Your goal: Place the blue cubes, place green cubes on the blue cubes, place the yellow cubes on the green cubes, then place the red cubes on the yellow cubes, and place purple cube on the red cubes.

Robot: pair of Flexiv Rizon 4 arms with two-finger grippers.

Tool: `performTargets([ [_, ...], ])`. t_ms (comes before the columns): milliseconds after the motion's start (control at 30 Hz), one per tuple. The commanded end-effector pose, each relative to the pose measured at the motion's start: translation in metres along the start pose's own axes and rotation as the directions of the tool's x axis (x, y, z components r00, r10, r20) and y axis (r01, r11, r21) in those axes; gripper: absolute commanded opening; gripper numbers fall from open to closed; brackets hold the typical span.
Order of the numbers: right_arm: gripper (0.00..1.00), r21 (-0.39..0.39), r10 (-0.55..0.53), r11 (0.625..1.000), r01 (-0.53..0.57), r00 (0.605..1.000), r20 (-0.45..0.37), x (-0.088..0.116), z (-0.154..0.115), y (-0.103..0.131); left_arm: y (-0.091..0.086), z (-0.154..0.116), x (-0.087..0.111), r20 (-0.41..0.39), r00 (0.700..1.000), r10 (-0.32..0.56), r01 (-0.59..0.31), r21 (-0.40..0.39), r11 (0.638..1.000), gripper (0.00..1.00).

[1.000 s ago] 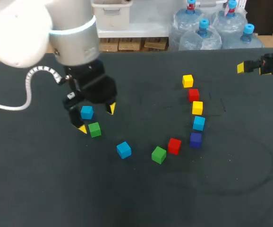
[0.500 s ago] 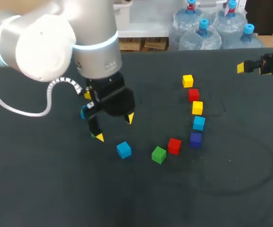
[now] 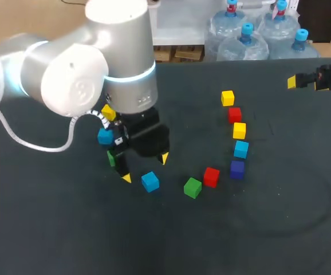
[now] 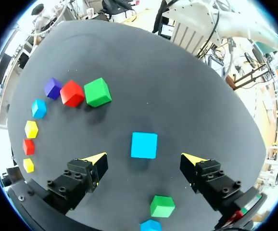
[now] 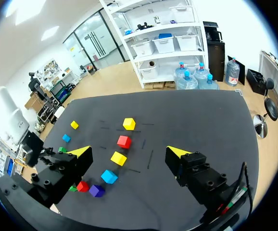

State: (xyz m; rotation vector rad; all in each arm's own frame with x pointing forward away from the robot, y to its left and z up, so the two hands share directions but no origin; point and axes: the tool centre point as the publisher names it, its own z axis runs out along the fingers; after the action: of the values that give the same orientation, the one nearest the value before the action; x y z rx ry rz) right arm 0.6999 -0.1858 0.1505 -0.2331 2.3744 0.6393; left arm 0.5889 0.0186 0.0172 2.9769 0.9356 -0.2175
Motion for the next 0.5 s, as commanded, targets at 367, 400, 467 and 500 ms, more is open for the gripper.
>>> performTargets([
  [367,1.0,0.003,0.0,1.0,0.0,1.0,0.0,0.0,0.0002,0.0005,-0.0031,0.0136,-0.0058,0.004,0.999,-0.035,0.035,0.002,0.999,1.0],
  [400,1.0,0.003,0.0,1.0,0.0,1.0,0.0,0.0,0.0002,0.0005,-0.0037,0.014,-0.006,0.004,0.999,-0.039,0.039,0.003,0.999,1.0],
  [467,1.0,0.003,0.0,1.0,0.0,1.0,0.0,0.0,0.0002,0.0005,-0.0042,0.0151,-0.0064,0.004,0.999,-0.043,0.043,0.006,0.999,1.0],
  [500,1.0,0.003,0.0,1.0,0.0,1.0,0.0,0.0,0.0002,0.0005,-0.0042,0.0157,-0.0065,0.004,0.999,-0.046,0.046,0.007,0.999,1.0],
])
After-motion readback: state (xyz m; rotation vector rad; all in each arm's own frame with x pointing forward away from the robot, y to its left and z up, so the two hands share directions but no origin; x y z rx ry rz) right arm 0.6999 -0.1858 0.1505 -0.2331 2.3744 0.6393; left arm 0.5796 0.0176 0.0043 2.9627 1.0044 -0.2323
